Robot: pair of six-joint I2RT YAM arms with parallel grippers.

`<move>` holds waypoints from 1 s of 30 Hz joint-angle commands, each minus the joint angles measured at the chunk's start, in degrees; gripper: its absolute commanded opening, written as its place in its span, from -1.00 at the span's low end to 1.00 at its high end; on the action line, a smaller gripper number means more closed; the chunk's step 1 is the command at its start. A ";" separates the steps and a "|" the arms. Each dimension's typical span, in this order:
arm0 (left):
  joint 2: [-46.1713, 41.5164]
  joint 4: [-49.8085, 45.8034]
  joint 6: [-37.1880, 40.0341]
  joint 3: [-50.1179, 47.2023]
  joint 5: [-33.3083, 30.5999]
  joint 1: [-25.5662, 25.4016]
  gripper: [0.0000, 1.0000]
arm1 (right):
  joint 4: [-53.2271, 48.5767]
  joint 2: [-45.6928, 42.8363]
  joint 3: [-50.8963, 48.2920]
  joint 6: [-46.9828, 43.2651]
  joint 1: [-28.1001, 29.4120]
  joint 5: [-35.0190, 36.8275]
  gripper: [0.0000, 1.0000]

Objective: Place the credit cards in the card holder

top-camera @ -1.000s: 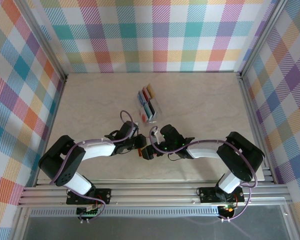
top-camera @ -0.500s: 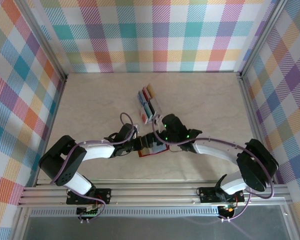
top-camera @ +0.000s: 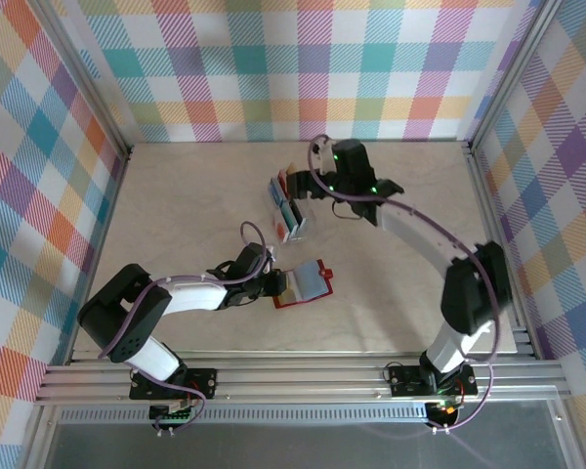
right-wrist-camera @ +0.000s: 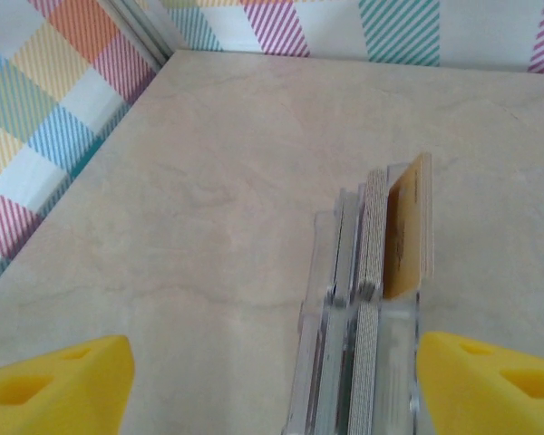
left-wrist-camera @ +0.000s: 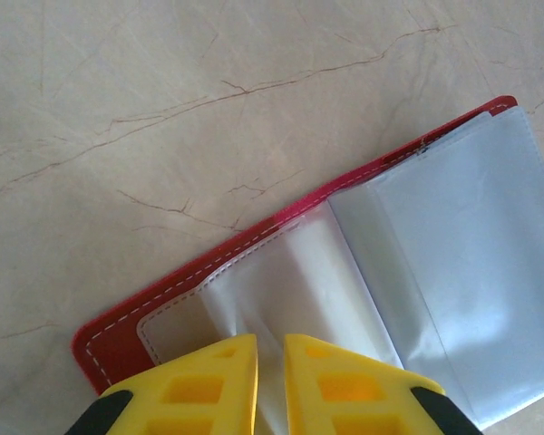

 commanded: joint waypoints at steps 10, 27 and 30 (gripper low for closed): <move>1.82 -1.27 1.11 0.34 -0.73 -0.87 -0.69 | -18.33 23.51 28.53 -5.64 -2.35 -1.73 0.60; 0.71 -0.57 1.21 -0.58 -0.76 -0.86 -0.71 | -24.96 31.45 37.99 -6.55 -2.35 -0.75 0.62; 0.72 -0.55 1.27 -0.56 -0.90 -0.86 -0.71 | -25.06 31.51 38.16 -6.74 -2.35 -1.10 0.62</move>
